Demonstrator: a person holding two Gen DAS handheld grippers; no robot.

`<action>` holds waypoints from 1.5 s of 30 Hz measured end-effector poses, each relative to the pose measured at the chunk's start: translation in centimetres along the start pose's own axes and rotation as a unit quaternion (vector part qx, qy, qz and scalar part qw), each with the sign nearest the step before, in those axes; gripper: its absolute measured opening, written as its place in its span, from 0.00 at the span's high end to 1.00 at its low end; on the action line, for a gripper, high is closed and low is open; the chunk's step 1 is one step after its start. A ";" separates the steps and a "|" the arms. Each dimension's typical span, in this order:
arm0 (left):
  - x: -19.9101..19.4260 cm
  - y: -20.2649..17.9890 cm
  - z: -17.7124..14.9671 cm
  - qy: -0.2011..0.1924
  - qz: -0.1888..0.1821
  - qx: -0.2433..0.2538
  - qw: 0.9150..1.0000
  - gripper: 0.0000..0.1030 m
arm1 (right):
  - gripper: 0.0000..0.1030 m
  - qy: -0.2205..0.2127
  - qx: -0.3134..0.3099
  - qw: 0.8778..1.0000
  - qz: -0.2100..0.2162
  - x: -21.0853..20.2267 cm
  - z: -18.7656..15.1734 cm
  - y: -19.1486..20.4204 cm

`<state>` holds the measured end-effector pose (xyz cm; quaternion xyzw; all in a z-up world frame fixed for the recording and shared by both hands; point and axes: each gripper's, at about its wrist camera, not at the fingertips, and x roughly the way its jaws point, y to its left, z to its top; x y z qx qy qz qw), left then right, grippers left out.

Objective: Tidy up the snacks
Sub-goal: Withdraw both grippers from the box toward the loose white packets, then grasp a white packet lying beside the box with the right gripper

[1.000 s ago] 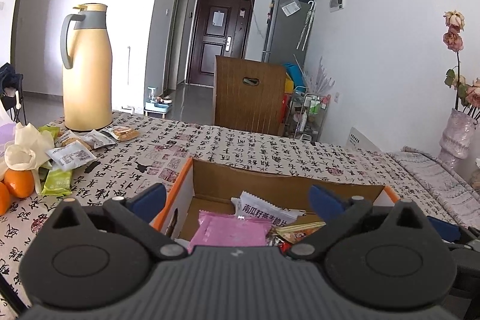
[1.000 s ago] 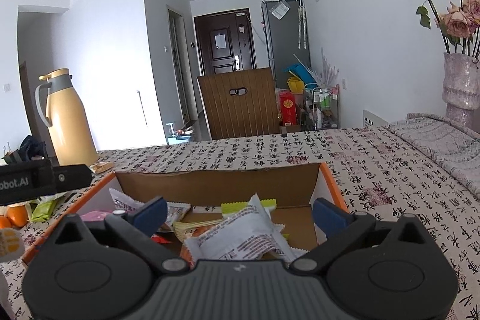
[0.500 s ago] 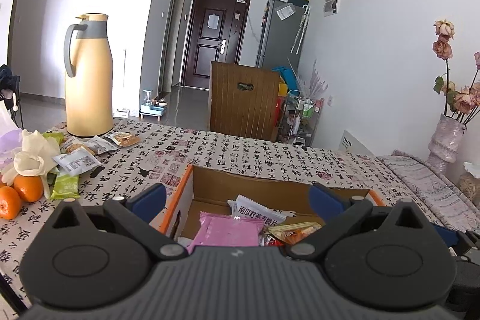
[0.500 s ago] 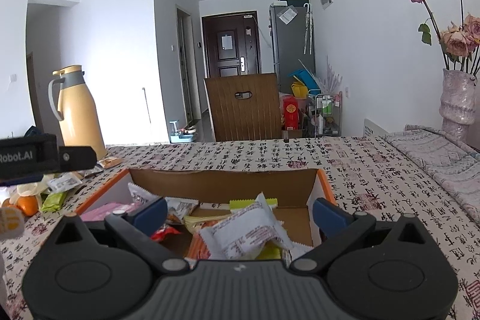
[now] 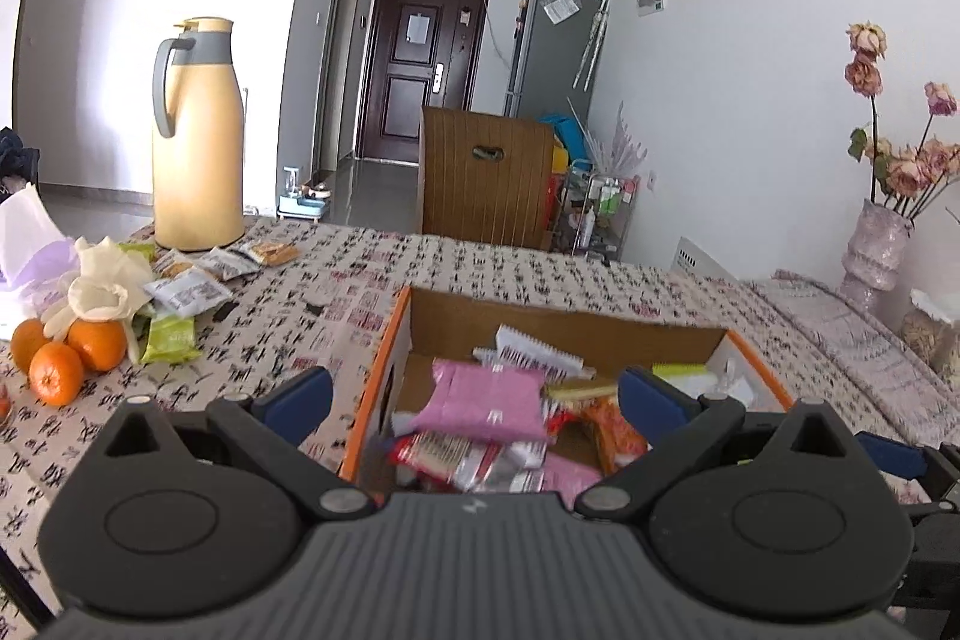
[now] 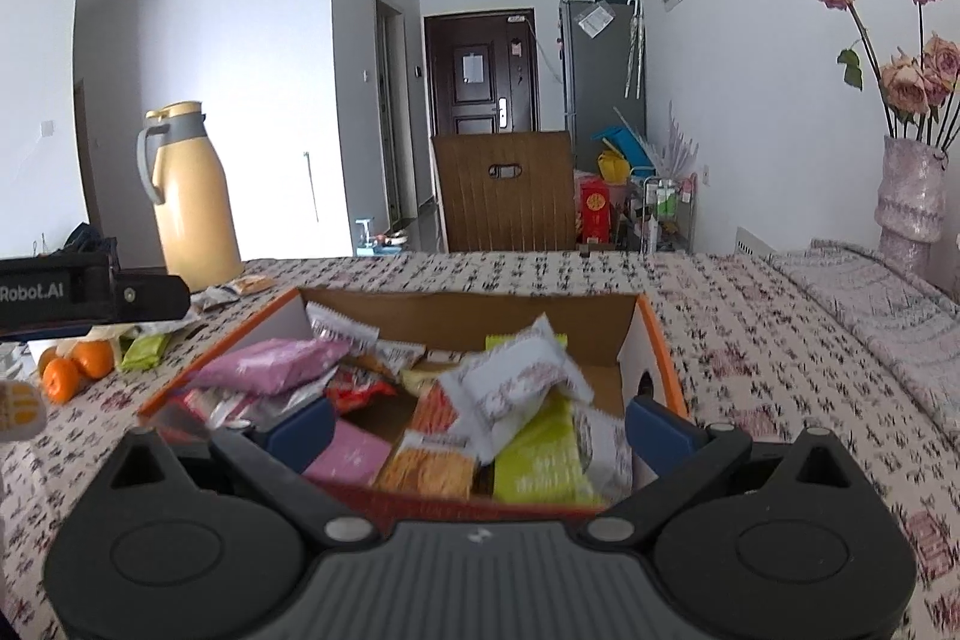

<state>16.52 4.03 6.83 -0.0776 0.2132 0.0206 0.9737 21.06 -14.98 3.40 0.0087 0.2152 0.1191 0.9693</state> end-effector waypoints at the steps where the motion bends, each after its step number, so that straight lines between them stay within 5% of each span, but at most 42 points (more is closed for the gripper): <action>1: -0.2 0.2 -0.4 0.005 -0.001 0.001 1.000 0.00 | 0.00 0.003 -0.001 1.000 0.001 -0.3 -0.3 0.1; 23: -1.0 3.3 -8.9 0.106 -0.009 0.022 0.994 0.00 | 0.00 0.099 0.000 0.995 -0.001 -2.2 -6.9 0.1; 45: -0.2 5.0 -9.6 0.109 -0.023 -0.021 0.994 0.00 | 0.00 0.176 -0.004 0.984 -0.023 4.9 -6.0 2.2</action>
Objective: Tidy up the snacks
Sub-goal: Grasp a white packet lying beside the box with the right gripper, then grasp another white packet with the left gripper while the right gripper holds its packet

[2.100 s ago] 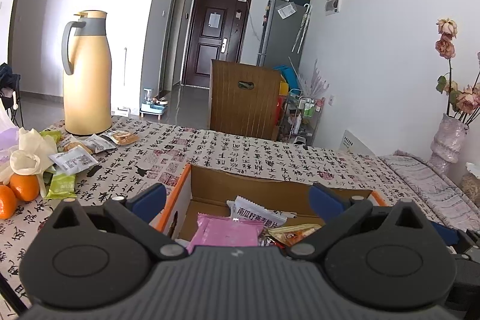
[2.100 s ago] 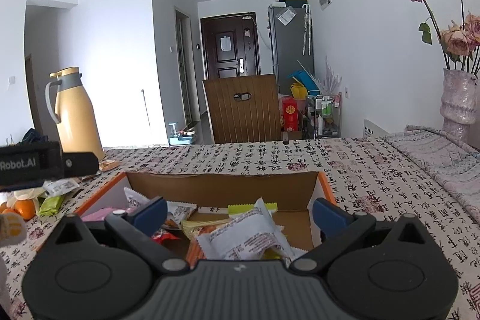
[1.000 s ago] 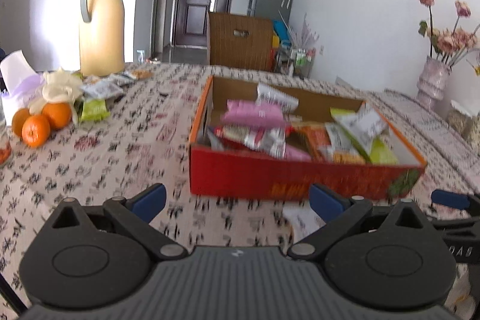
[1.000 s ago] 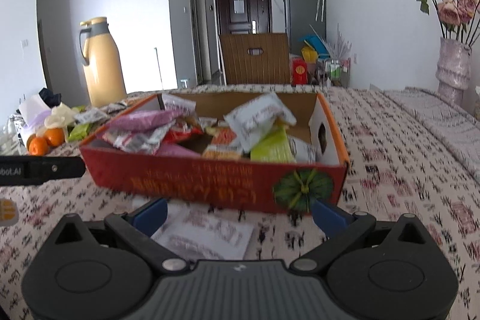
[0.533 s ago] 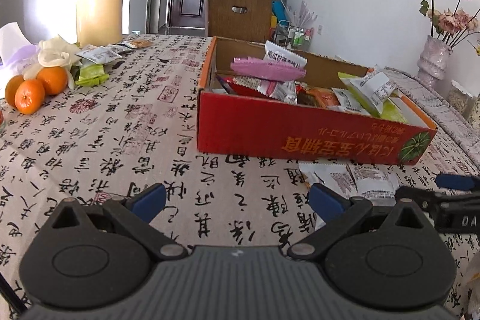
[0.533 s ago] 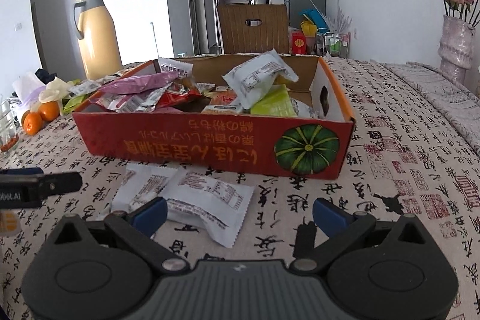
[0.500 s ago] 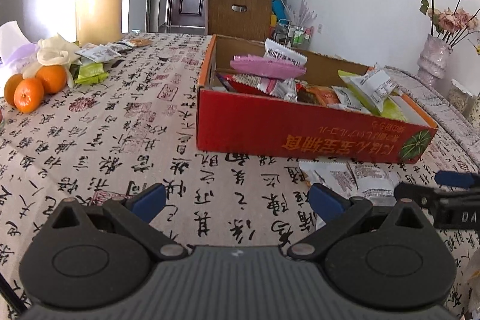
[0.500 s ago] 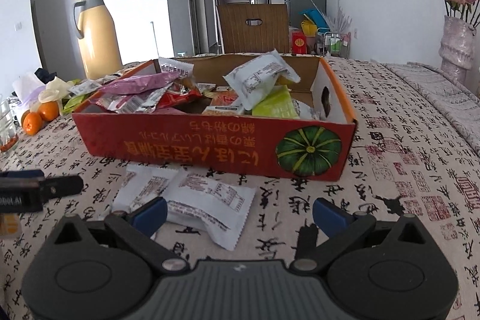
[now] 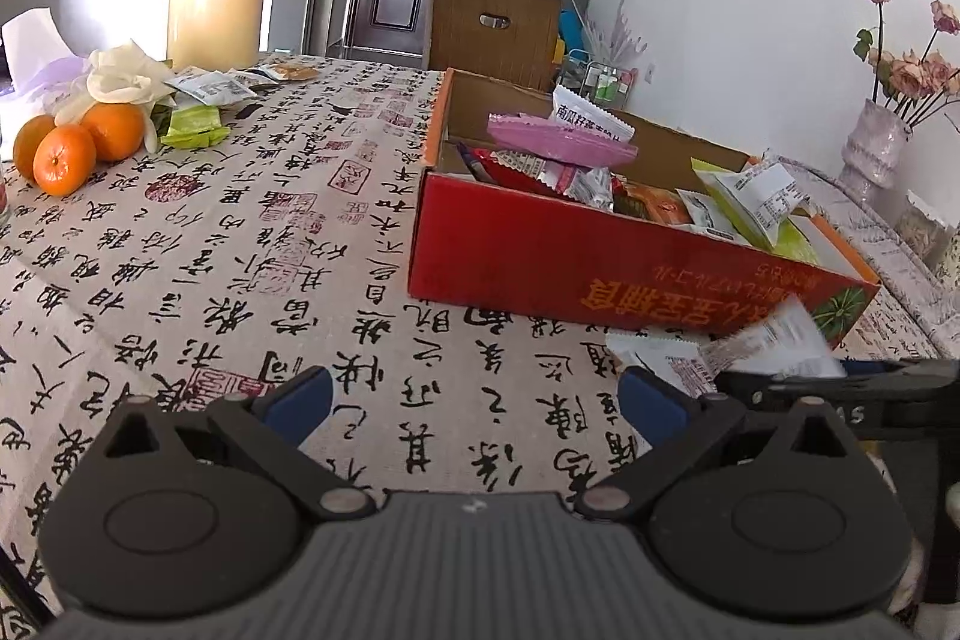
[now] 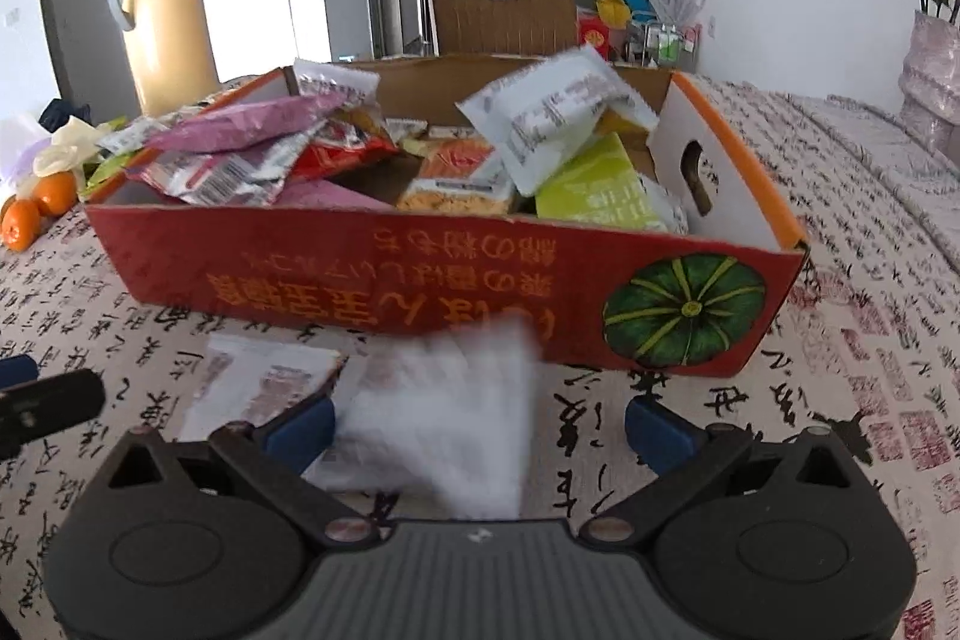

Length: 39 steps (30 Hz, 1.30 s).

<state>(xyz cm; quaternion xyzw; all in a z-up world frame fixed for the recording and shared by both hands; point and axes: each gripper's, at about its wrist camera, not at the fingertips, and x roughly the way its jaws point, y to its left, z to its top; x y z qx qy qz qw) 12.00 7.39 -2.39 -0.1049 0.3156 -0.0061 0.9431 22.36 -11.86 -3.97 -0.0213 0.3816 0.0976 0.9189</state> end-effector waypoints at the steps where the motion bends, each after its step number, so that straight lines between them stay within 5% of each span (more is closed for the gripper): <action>1: 0.0 0.1 0.0 0.000 -0.001 -0.002 1.000 0.00 | 0.00 -0.004 -0.004 1.000 -0.004 0.1 -0.1 0.0; 7: -0.2 0.3 0.0 -0.005 -0.001 -0.010 1.000 0.00 | 0.04 -0.021 -0.014 1.000 -0.001 0.1 -0.6 0.6; 15: 0.0 0.4 0.0 -0.002 -0.002 -0.016 1.000 0.00 | 0.48 -0.050 -0.039 0.997 0.034 -0.7 -0.9 1.3; 17: 0.0 0.5 0.0 -0.001 -0.004 -0.018 1.000 0.00 | 0.68 -0.052 -0.040 0.997 0.039 -1.0 -0.8 1.3; 19: 0.1 0.6 0.0 -0.001 -0.004 -0.020 1.000 0.00 | 0.74 -0.054 -0.037 0.997 0.047 -1.1 -0.7 1.2; 23: 0.1 0.6 0.0 -0.003 -0.001 -0.020 1.000 0.00 | 0.83 -0.071 -0.037 0.996 0.051 -2.4 -1.1 0.8; 39: 0.7 -1.9 -0.1 0.021 0.035 0.040 0.998 0.00 | 0.84 -0.122 0.036 0.991 0.048 -7.5 -3.3 -5.2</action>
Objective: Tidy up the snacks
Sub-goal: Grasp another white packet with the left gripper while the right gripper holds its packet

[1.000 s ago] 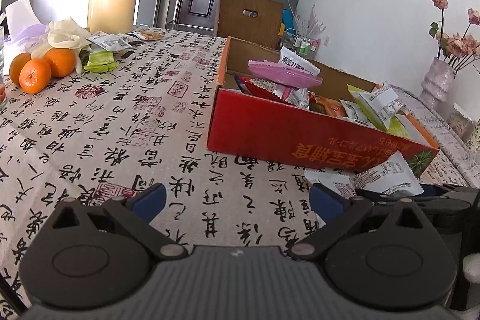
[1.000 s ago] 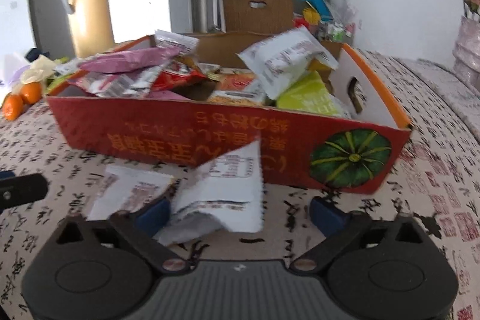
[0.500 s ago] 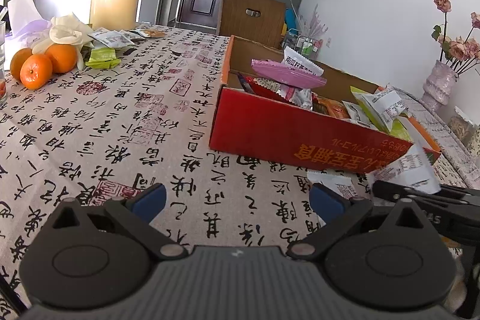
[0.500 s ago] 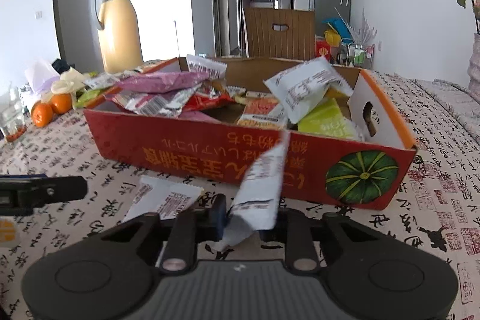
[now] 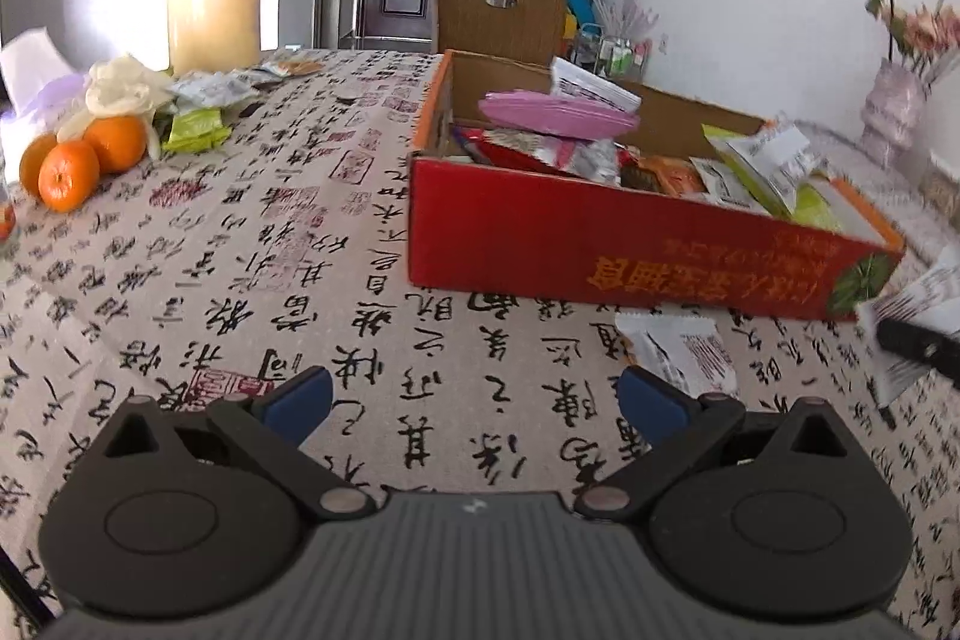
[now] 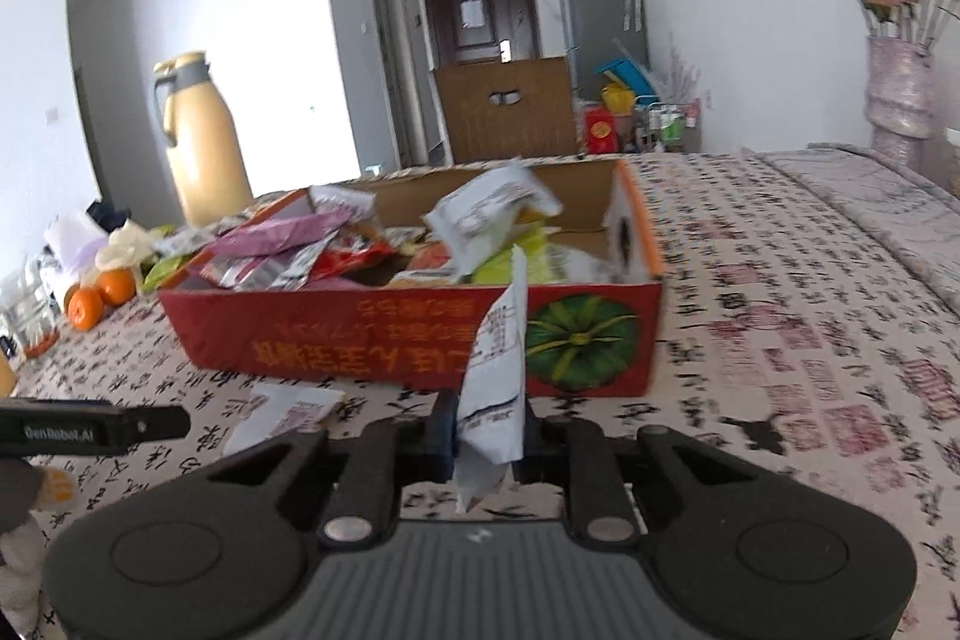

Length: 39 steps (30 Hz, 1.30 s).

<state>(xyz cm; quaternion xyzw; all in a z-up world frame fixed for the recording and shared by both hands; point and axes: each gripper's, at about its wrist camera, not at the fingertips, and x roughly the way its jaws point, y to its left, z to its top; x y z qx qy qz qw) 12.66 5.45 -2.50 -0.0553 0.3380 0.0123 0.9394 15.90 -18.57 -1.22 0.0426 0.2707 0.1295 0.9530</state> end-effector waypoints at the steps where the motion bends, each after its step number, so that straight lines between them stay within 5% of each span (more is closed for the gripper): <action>1: -0.1 -0.4 0.0 0.002 0.000 0.006 1.000 0.00 | 0.84 -0.003 0.004 1.000 -0.002 -0.3 -0.1 -0.5; 25: 2.6 -10.5 0.6 0.056 0.031 0.026 0.998 0.03 | 0.84 -0.011 0.044 0.999 0.006 -1.5 -1.6 -4.1; 32: 2.7 -11.0 0.3 0.056 0.036 0.019 0.998 0.26 | 0.84 -0.009 0.045 0.999 0.013 -1.4 -1.7 -3.9; 39: 2.1 -11.1 0.0 0.036 0.034 0.028 0.998 0.60 | 0.84 -0.006 0.040 0.999 0.018 -1.2 -1.7 -3.4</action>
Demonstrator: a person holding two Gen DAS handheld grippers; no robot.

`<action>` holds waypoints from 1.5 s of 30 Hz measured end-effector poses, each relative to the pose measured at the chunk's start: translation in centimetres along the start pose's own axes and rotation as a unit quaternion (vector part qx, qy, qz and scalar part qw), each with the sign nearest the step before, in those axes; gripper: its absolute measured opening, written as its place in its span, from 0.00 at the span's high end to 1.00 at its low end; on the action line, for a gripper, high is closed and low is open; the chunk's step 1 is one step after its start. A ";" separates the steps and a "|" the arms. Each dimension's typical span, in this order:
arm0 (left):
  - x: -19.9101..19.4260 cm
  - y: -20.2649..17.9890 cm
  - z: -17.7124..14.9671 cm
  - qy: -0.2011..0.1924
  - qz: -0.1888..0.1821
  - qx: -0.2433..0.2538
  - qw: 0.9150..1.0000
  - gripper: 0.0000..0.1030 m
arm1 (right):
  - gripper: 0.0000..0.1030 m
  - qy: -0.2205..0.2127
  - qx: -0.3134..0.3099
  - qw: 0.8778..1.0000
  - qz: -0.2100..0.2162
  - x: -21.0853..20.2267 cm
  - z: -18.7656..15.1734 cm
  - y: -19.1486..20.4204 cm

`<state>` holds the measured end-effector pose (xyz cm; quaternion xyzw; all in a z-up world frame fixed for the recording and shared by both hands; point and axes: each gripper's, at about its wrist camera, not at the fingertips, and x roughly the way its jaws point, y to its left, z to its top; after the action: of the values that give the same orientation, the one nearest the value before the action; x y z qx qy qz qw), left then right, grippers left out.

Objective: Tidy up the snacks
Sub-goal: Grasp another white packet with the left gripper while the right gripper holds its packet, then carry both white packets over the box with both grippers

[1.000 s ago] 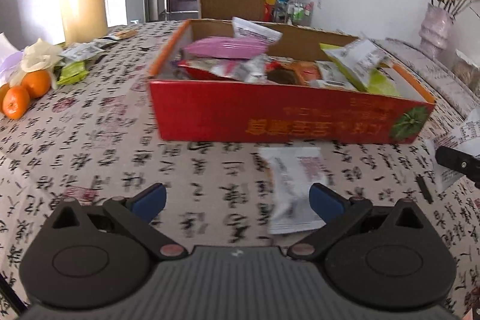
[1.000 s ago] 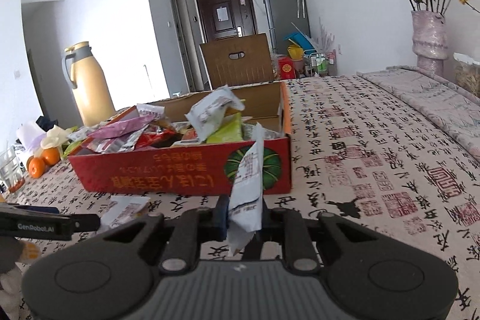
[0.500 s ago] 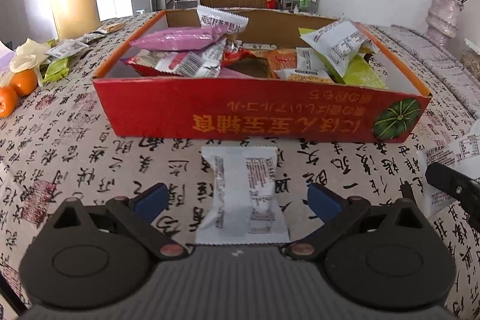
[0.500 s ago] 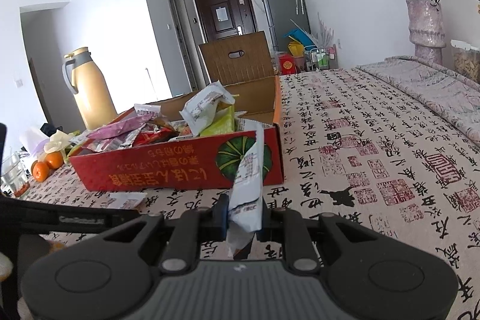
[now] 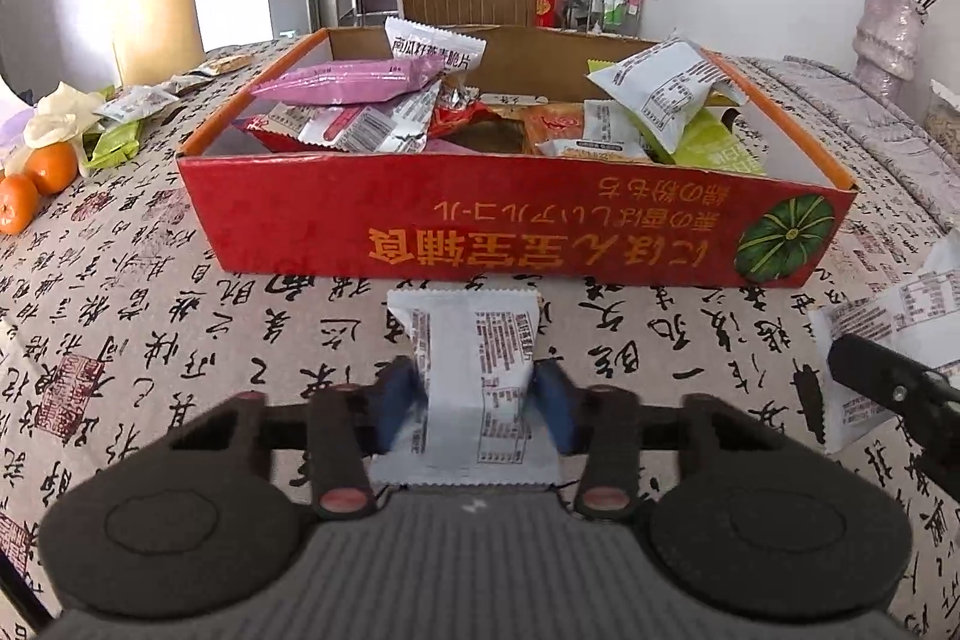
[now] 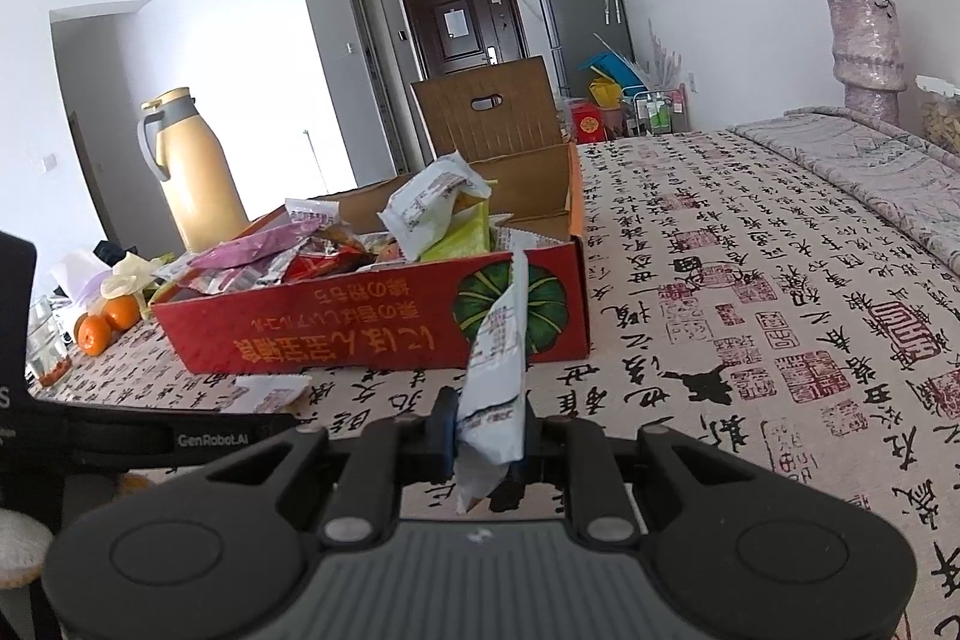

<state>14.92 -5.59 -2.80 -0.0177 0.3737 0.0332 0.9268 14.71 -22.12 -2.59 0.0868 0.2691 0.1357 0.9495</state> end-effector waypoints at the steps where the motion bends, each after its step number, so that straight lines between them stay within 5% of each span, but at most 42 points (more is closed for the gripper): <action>1: -0.2 0.0 -0.1 -0.002 -0.001 0.000 1.000 0.60 | 0.84 0.000 -0.001 1.000 0.000 0.0 0.0 0.1; 19: -4.8 1.5 0.8 -0.079 -0.047 -0.013 0.996 0.60 | 0.84 -0.012 -0.019 1.000 0.013 -0.9 0.7 1.9; 30: -7.4 2.9 5.1 -0.147 -0.058 -0.020 0.987 0.60 | 0.84 -0.052 -0.037 0.998 0.027 -0.4 4.5 4.2; 45: -5.1 4.0 10.3 -0.175 -0.057 -0.021 0.983 0.60 | 0.84 -0.072 -0.065 0.995 0.029 4.6 10.3 6.8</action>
<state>18.07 -1.21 8.14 -0.0524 0.2035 -0.0092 0.9776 22.61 -15.26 5.43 0.0423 0.1877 0.1732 0.9659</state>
